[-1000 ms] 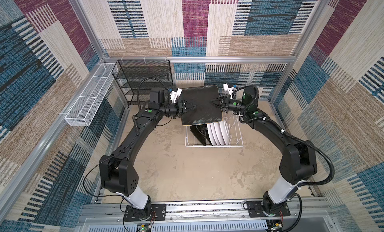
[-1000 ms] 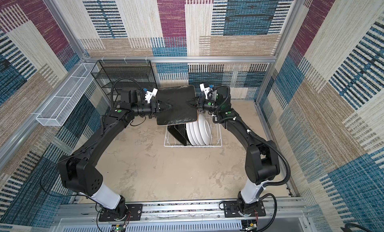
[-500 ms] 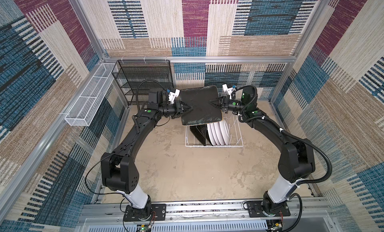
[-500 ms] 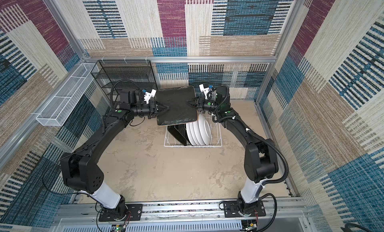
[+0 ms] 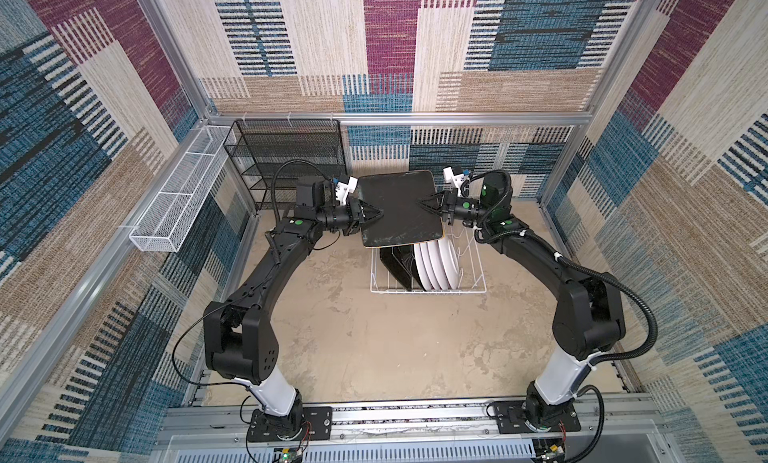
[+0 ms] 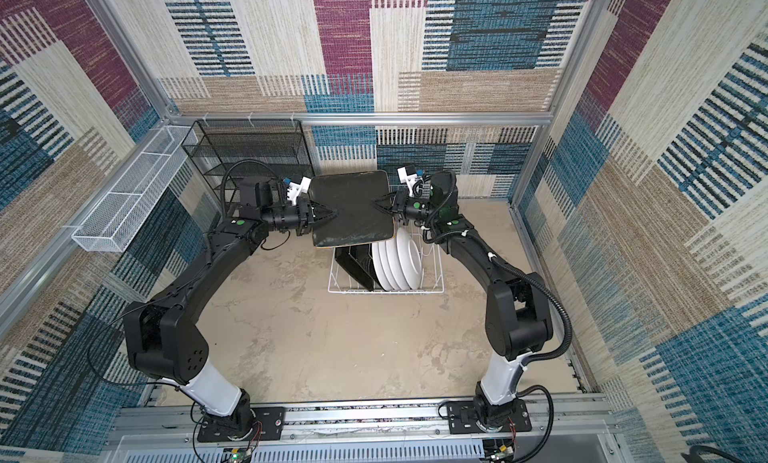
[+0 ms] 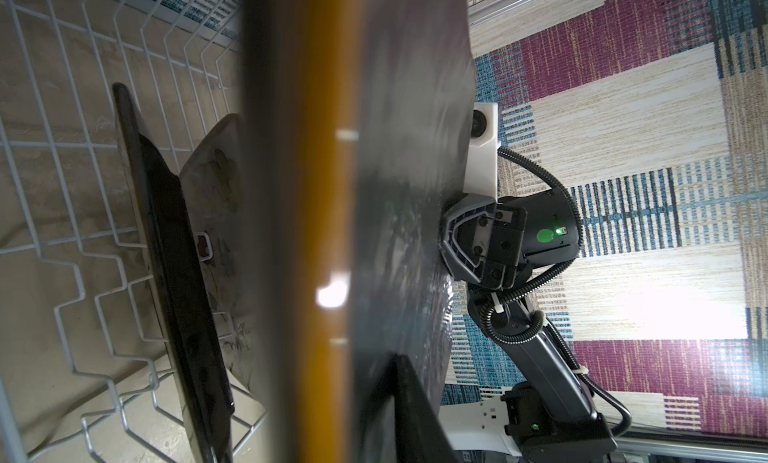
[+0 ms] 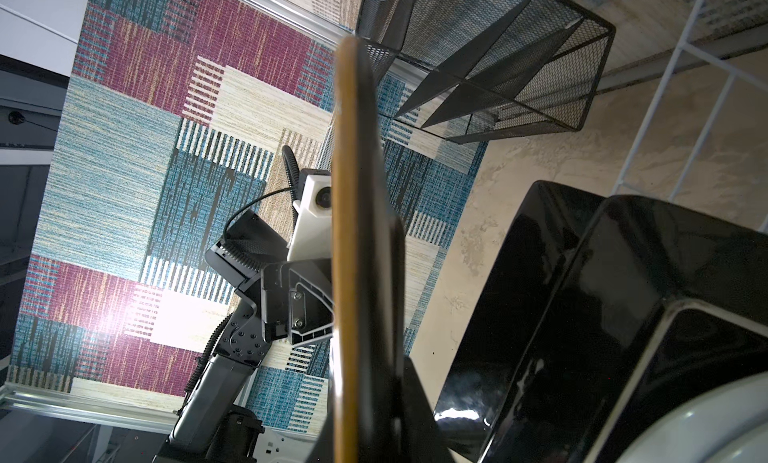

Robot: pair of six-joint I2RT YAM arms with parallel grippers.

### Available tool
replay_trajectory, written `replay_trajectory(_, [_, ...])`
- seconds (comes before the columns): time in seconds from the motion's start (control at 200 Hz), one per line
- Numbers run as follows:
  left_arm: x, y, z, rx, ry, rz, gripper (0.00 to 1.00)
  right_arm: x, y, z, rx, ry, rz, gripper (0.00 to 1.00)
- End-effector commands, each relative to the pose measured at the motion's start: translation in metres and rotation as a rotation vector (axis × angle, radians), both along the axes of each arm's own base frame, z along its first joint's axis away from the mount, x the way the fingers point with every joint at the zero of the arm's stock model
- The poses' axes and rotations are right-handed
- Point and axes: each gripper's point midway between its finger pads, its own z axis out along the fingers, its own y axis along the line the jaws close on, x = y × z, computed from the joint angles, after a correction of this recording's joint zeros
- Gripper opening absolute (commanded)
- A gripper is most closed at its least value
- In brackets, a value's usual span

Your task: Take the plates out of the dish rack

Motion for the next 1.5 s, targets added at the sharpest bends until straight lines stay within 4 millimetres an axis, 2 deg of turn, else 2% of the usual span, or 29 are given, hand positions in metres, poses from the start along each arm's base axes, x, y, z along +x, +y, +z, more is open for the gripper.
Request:
replay_trajectory(0.0, [-0.012, -0.012, 0.028, -0.075, -0.090, -0.093, 0.00, -0.014, 0.010, 0.014, 0.030, -0.073, 0.076, 0.00])
replay_trajectory(0.1, [-0.012, -0.012, 0.028, -0.075, -0.082, -0.092, 0.00, -0.014, 0.010, 0.016, 0.021, -0.085, 0.083, 0.06])
replay_trajectory(0.21, [-0.015, -0.010, 0.036, -0.068, -0.105, -0.083, 0.00, -0.009, 0.008, 0.018, -0.007, -0.096, 0.068, 0.18])
replay_trajectory(0.576, [-0.026, -0.004, 0.057, -0.069, -0.162, -0.066, 0.00, 0.002, -0.010, 0.016, -0.014, -0.066, -0.032, 0.32])
replay_trajectory(0.671, [-0.028, -0.003, 0.062, -0.064, -0.175, -0.060, 0.00, 0.003, -0.012, 0.017, -0.019, -0.072, -0.041, 0.41])
replay_trajectory(0.932, [-0.028, 0.000, 0.067, -0.058, -0.189, -0.047, 0.00, 0.009, -0.022, 0.021, -0.111, -0.131, -0.106, 0.73])
replay_trajectory(0.937, [-0.028, 0.000, 0.067, -0.058, -0.188, -0.047, 0.00, 0.009, -0.022, 0.021, -0.118, -0.136, -0.109, 0.77])
replay_trajectory(0.952, [-0.028, 0.000, 0.067, -0.055, -0.190, -0.046, 0.00, 0.009, -0.023, 0.023, -0.123, -0.145, -0.115, 0.82])
replay_trajectory(0.982, [-0.029, 0.001, 0.068, -0.048, -0.192, -0.045, 0.00, 0.009, -0.025, 0.026, -0.140, -0.165, -0.130, 0.85])
replay_trajectory(0.997, [-0.029, 0.002, 0.068, -0.044, -0.193, -0.044, 0.00, 0.009, -0.026, 0.028, -0.148, -0.176, -0.136, 0.96])
replay_trajectory(1.012, [-0.029, 0.003, 0.069, -0.039, -0.197, -0.041, 0.00, 0.008, -0.027, 0.030, -0.154, -0.190, -0.143, 1.00])
replay_trajectory(1.167, [-0.034, 0.011, 0.073, 0.027, -0.220, -0.023, 0.00, 0.002, -0.042, 0.048, -0.239, -0.325, -0.227, 1.00])
replay_trajectory(1.282, [-0.037, 0.023, 0.078, 0.088, -0.242, 0.005, 0.00, -0.008, -0.054, 0.054, -0.310, -0.439, -0.289, 1.00])
replay_trajectory(1.397, [-0.043, 0.038, 0.084, 0.156, -0.268, 0.034, 0.00, -0.027, -0.065, 0.060, -0.397, -0.610, -0.329, 1.00])
replay_trajectory(1.492, [-0.046, 0.054, 0.087, 0.232, -0.282, 0.066, 0.00, -0.045, -0.066, 0.062, -0.470, -0.752, -0.327, 1.00])
